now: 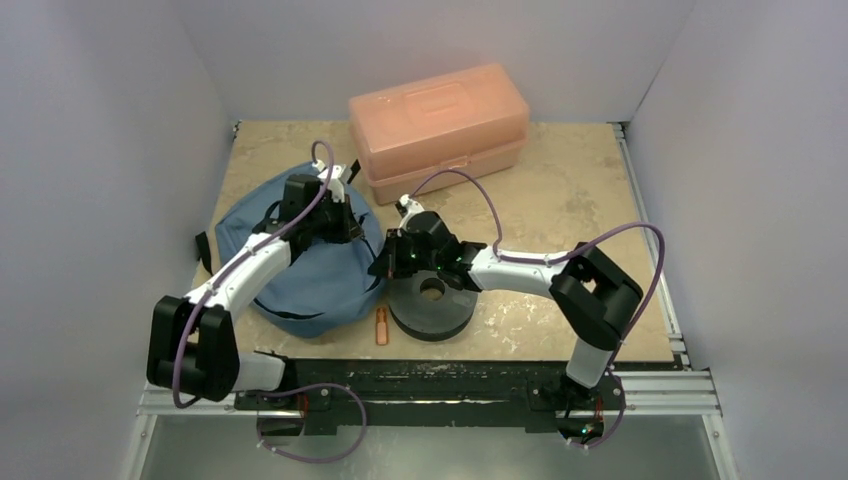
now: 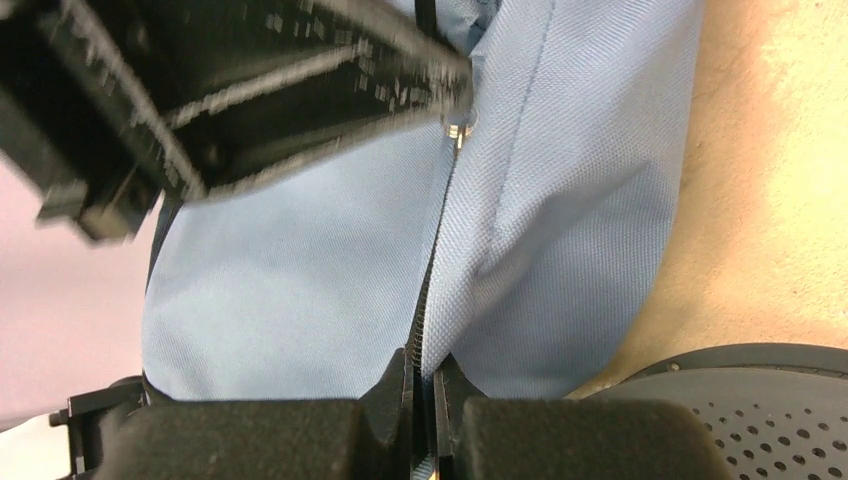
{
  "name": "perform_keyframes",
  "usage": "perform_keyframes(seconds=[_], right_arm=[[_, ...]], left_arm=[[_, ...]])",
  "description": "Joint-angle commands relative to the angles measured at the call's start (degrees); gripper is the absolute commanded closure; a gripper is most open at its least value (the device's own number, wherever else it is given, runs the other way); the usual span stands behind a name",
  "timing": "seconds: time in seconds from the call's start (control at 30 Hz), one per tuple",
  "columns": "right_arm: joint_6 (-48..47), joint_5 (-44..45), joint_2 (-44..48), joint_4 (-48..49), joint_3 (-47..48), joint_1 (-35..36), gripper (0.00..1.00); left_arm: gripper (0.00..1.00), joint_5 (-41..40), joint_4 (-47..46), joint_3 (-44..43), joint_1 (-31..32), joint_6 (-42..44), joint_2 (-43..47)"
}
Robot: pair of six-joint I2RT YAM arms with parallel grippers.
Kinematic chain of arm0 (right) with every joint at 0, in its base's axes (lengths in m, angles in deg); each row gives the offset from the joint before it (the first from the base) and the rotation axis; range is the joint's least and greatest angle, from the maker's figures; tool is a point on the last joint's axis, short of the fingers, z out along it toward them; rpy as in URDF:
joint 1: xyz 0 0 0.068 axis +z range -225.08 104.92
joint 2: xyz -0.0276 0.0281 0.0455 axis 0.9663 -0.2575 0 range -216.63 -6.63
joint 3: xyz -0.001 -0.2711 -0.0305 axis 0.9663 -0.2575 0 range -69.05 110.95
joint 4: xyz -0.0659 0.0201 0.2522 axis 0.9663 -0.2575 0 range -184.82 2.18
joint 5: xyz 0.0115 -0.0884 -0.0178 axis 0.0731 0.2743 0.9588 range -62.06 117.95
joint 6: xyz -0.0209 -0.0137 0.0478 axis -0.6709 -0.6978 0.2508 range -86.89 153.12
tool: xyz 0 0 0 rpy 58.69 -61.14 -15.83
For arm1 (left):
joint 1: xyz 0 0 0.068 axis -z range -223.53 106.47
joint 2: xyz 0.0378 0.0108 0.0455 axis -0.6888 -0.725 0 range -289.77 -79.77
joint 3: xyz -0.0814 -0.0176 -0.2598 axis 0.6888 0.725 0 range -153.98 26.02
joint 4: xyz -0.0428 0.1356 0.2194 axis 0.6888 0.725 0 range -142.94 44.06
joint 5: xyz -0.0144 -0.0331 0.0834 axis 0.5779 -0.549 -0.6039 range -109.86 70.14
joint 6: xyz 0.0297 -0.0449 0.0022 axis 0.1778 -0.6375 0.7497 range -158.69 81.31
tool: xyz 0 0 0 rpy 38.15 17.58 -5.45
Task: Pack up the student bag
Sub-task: Zip the student bag at the center of the board.
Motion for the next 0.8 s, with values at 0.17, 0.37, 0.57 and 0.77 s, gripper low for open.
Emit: perform_keyframes(seconds=[0.17, 0.37, 0.57, 0.77], right_arm=[[1.5, -0.7, 4.1, 2.3, -3.1, 0.5, 1.0], [0.3, -3.4, 2.1, 2.3, -0.3, 0.4, 1.0], [-3.0, -6.2, -4.9, -0.1, 12.0, -1.1, 1.0], [-7.6, -4.0, -12.6, -5.1, 25.4, -2.6, 1.0]], left_arm=[[1.0, -25.1, -3.5, -10.7, -4.4, 0.5, -8.8], [0.96, -18.4, 2.6, -17.8, -7.7, 2.5, -11.9], [0.44, -18.9, 13.1, -16.1, -7.7, -0.4, 1.2], [0.28, -22.5, 26.6, -12.6, -7.8, -2.0, 18.4]])
